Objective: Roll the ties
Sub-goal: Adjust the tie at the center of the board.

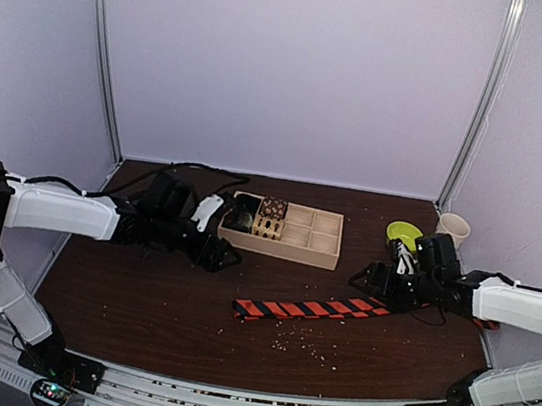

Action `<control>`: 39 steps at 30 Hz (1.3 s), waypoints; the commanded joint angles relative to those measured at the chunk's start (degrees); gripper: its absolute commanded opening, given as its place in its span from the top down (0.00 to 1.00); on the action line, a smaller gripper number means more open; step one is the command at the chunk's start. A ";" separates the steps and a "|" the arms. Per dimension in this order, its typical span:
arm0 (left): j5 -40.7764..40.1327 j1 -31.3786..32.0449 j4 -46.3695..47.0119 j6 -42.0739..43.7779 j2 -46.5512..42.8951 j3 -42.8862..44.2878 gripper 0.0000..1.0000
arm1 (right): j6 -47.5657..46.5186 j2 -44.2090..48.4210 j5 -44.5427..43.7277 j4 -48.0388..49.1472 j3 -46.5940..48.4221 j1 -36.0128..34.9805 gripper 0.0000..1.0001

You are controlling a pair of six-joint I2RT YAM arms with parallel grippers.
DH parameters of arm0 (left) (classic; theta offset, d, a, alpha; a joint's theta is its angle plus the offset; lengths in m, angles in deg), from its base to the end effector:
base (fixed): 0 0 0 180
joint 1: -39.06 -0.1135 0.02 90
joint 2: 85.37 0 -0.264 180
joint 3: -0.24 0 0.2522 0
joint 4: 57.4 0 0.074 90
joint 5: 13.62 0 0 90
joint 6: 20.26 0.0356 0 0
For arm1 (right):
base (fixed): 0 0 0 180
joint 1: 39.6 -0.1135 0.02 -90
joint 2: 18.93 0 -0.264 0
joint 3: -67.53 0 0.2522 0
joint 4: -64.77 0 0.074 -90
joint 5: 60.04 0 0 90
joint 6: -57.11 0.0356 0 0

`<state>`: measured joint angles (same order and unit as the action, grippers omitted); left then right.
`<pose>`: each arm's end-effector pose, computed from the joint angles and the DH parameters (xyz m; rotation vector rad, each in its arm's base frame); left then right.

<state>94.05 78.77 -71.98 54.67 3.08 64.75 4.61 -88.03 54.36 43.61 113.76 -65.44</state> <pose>0.2453 -0.2177 0.2079 0.6713 2.2511 -0.8428 0.2048 0.1155 0.1881 0.0257 2.4954 1.0107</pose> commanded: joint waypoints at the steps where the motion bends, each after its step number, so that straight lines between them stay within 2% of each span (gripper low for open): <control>1: 0.38 6.19 -3.23 10.45 7.83 14.71 0.07 | -1.74 6.35 -0.91 -2.93 2.81 5.36 0.07; 6: 1.24 12.22 -3.20 10.05 22.56 32.24 0.10 | -0.92 15.00 -3.05 -5.32 1.99 12.66 0.05; 10: 0.35 17.24 -9.51 10.79 37.76 49.95 0.11 | -0.81 18.47 -3.22 -8.38 2.17 17.65 0.05; 14: -1.68 20.43 -15.16 11.11 48.87 65.99 0.11 | -0.57 20.65 -1.63 -8.98 1.36 21.05 0.06; 21: -3.57 22.49 -19.89 10.87 62.78 81.93 0.10 | 0.13 21.32 1.44 -7.88 0.10 23.77 0.07; 27: -5.90 24.04 -21.87 13.23 68.35 87.00 0.08 | -0.16 20.94 2.21 -7.86 -0.23 24.56 0.08; 30: -5.98 24.11 -24.53 13.68 71.11 90.14 0.09 | -0.01 20.96 2.40 -7.72 -0.25 24.86 0.09; 32: -5.79 24.26 -25.67 14.92 71.50 89.84 0.15 | -0.12 20.97 2.49 -7.96 -0.30 25.03 0.09; 36: -4.73 24.71 -26.65 19.28 69.29 84.09 0.34 | -0.27 20.87 2.79 -8.16 -0.46 25.43 0.10; 39: -4.68 24.72 -24.04 22.17 65.89 76.43 0.39 | -0.05 20.56 3.31 -7.89 -0.88 25.54 0.10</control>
<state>88.83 102.63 -92.55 71.76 71.40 149.62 4.58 -67.24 56.51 35.48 113.89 -40.44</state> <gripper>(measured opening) 0.624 0.904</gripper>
